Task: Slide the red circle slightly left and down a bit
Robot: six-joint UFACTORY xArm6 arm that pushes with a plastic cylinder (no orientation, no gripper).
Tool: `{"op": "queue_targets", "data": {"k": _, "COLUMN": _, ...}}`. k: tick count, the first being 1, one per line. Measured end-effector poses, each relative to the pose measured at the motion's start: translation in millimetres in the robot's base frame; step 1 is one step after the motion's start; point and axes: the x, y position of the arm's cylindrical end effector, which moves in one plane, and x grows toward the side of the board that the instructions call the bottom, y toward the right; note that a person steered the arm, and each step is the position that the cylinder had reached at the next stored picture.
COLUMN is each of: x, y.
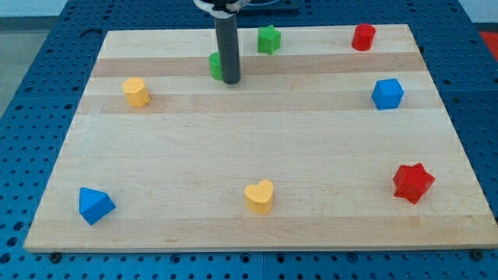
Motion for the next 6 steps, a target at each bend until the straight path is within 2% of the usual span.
{"op": "queue_targets", "data": {"k": 1, "x": 27.8, "y": 30.2}}
{"op": "queue_targets", "data": {"k": 2, "x": 34.0, "y": 96.0}}
{"op": "queue_targets", "data": {"k": 4, "x": -24.4, "y": 253.2}}
{"op": "queue_targets", "data": {"k": 5, "x": -64.6, "y": 293.8}}
{"op": "queue_targets", "data": {"k": 6, "x": -99.0, "y": 298.7}}
